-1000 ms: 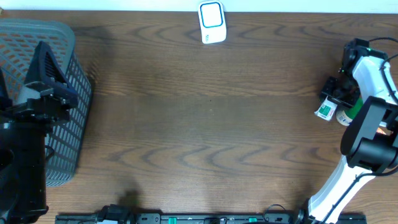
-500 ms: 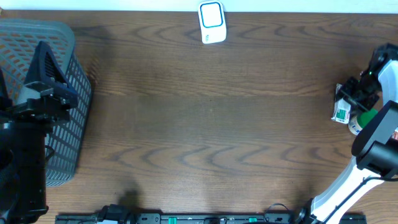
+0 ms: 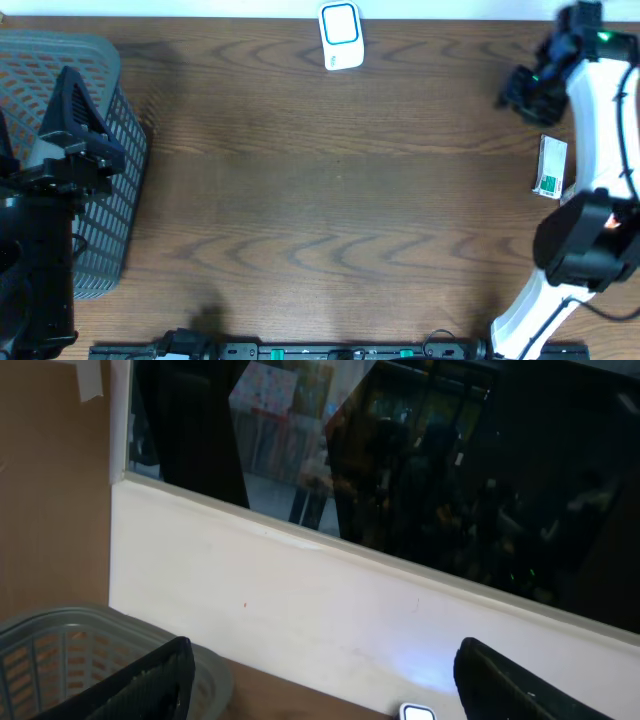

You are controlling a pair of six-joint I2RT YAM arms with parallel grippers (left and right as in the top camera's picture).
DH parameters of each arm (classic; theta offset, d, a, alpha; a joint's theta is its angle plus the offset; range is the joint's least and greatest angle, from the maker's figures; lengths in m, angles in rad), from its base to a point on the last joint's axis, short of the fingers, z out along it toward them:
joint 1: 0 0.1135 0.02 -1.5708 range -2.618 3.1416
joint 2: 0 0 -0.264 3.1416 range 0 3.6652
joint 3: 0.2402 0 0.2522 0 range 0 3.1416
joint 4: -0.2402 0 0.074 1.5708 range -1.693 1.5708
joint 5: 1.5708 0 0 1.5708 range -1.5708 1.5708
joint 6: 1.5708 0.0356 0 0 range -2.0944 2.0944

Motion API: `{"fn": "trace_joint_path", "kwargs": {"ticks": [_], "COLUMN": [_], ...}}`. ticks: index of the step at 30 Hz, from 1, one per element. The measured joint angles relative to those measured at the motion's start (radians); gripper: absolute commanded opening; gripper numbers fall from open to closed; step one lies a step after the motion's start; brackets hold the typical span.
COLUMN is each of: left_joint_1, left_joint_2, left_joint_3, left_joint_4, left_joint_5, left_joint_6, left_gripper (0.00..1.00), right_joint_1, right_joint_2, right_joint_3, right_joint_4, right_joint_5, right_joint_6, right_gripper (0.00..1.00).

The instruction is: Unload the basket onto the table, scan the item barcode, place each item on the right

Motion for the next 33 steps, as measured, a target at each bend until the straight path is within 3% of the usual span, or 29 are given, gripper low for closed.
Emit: {"fn": "trace_joint_path", "kwargs": {"ticks": [1, 2, 3, 9, 16, 33], "left_joint_1": [0.000, 0.000, 0.000, 0.000, 0.000, 0.000], "left_joint_2": [0.000, 0.000, 0.000, 0.000, 0.000, 0.000], "left_joint_3": [0.000, 0.000, 0.000, 0.000, 0.000, 0.000], "left_joint_4": [0.000, 0.000, 0.000, 0.000, 0.000, 0.000], "left_joint_5": [0.000, 0.000, 0.000, 0.000, 0.000, 0.000], "left_joint_6": [0.000, 0.000, 0.000, 0.000, 0.000, 0.000], "left_gripper": [0.83, 0.83, 0.83, 0.83, 0.83, 0.83], "right_joint_1": [0.036, 0.080, 0.116, 0.325, 0.452, 0.464], "right_joint_2": [-0.030, -0.071, -0.108, -0.407, -0.686, -0.970], "right_joint_3": [0.011, 0.023, 0.030, 0.068, 0.089, 0.087], "right_joint_4": [0.016, 0.038, 0.058, 0.107, 0.068, -0.008], "right_joint_5": [-0.002, -0.004, -0.007, -0.027, -0.030, -0.020], "right_joint_6": [-0.002, -0.005, -0.011, -0.015, -0.015, -0.015], "right_gripper": [0.68, 0.89, 0.99, 0.99, 0.99, 0.99]}}
